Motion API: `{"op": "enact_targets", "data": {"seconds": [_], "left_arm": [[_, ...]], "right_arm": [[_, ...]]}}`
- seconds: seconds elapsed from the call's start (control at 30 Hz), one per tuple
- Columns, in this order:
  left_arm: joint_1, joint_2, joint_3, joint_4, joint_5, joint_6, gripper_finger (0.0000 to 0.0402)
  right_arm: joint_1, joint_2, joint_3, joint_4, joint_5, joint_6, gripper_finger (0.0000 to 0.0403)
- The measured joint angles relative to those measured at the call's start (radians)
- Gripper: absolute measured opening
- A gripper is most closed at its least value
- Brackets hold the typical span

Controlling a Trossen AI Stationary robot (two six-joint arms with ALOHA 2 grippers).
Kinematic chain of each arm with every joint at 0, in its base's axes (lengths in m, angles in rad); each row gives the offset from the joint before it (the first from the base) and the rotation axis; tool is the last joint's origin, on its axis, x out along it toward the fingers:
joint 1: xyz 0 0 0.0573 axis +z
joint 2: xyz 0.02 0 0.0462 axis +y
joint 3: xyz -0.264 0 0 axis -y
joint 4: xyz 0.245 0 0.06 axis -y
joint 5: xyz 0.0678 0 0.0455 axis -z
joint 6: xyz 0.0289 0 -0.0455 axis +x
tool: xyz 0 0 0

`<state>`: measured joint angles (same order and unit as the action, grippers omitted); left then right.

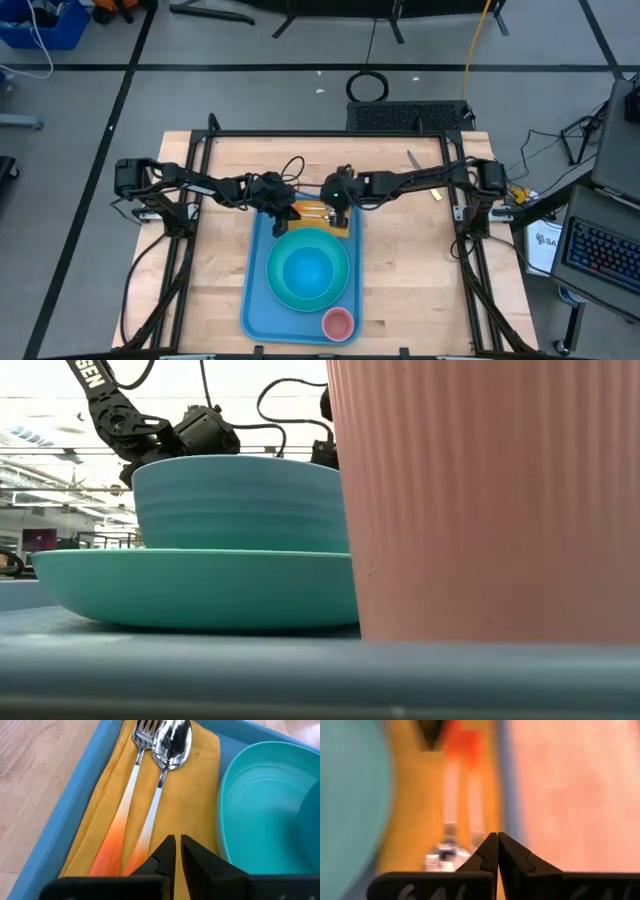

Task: Set up tray
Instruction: Put the light green knife on top of the orange napkin to the bottom of the orange spoon

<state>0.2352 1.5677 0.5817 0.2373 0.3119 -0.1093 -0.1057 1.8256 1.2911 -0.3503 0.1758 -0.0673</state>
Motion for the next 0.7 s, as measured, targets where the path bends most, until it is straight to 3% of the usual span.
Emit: {"op": "enact_targets", "data": {"seconds": [0.23, 0.4, 0.7], "left_arm": [[0.0, 0.0, 0.0, 0.005, 0.0, 0.0, 0.0031], [-0.002, 0.0, 0.0, 0.011, 0.0, 0.0, 0.0031], [-0.028, 0.0, 0.0, 0.028, 0.0, 0.009, 0.0031]], "right_arm": [[-0.065, -0.12, -0.075, -0.093, 0.185, 0.169, 0.0], [-0.141, -0.223, -0.173, -0.132, 0.217, 0.34, 0.0012], [-0.293, -0.303, -0.232, -0.358, 0.217, 0.558, 0.0109]]}}
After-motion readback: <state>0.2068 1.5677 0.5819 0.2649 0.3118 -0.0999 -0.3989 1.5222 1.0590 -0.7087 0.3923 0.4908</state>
